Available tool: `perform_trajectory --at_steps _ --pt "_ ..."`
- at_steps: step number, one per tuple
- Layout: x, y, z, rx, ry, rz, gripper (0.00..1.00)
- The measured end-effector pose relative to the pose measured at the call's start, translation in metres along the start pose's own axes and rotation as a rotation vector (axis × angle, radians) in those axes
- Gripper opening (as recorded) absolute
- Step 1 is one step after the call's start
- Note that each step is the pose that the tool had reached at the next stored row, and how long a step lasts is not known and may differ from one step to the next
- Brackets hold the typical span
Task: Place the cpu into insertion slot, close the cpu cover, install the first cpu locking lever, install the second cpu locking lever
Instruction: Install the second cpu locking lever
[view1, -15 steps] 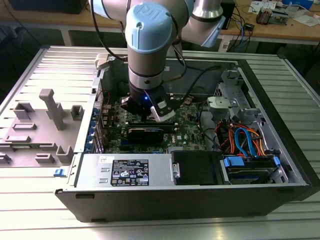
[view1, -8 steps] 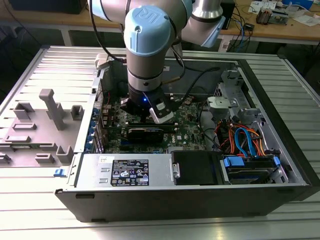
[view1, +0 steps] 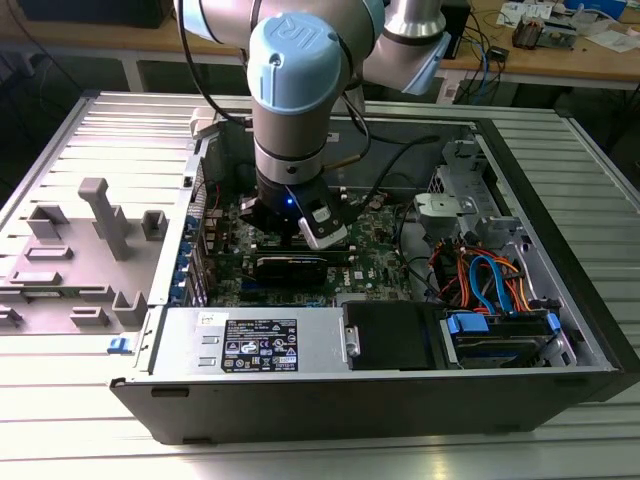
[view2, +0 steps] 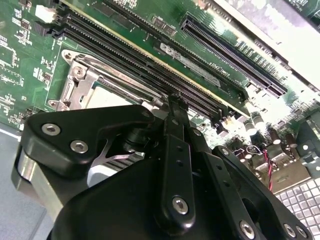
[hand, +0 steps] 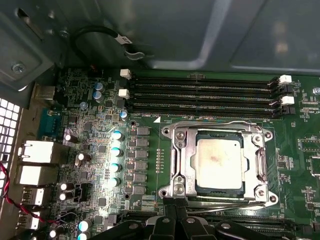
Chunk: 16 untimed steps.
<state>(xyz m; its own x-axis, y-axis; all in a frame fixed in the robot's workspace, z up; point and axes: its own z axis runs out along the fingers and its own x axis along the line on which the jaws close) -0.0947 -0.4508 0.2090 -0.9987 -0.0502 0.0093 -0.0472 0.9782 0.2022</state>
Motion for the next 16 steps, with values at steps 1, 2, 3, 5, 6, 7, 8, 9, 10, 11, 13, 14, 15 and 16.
perform_trajectory --at_steps 1,2,3,5,6,7,8,9,10,11,13,14,15,16 --pt "0.0000 -0.0001 0.0003 -0.0010 -0.0001 0.000 0.11" --pt "0.0000 -0.0003 0.0008 -0.0046 -0.0001 0.000 0.11" --pt "0.0001 -0.0004 0.0011 -0.0092 -0.0003 0.000 0.11" --pt "0.0003 -0.0004 0.0018 -0.0196 -0.0009 0.000 0.11" --pt "0.0005 -0.0004 0.0020 -0.0214 -0.0011 -0.001 0.11" --pt "0.0009 -0.0004 0.0024 -0.0227 -0.0012 0.000 0.11" --pt "0.0014 -0.0004 0.0026 -0.0232 -0.0012 0.000 0.11" --pt "0.0015 -0.0005 0.0025 -0.0229 -0.0010 -0.001 0.11" --pt "0.0018 -0.0005 0.0027 -0.0230 -0.0011 0.000 0.11" --pt "0.0019 -0.0006 0.0028 -0.0229 -0.0010 0.000 0.11" --pt "0.0019 -0.0008 0.0038 -0.0232 -0.0011 -0.001 0.11" --pt "0.0020 -0.0009 0.0046 -0.0237 -0.0011 0.000 0.11" --pt "0.0020 -0.0011 0.0051 -0.0240 -0.0011 0.000 0.11" --pt "0.0020 -0.0011 0.0054 -0.0244 -0.0010 0.000 0.11"
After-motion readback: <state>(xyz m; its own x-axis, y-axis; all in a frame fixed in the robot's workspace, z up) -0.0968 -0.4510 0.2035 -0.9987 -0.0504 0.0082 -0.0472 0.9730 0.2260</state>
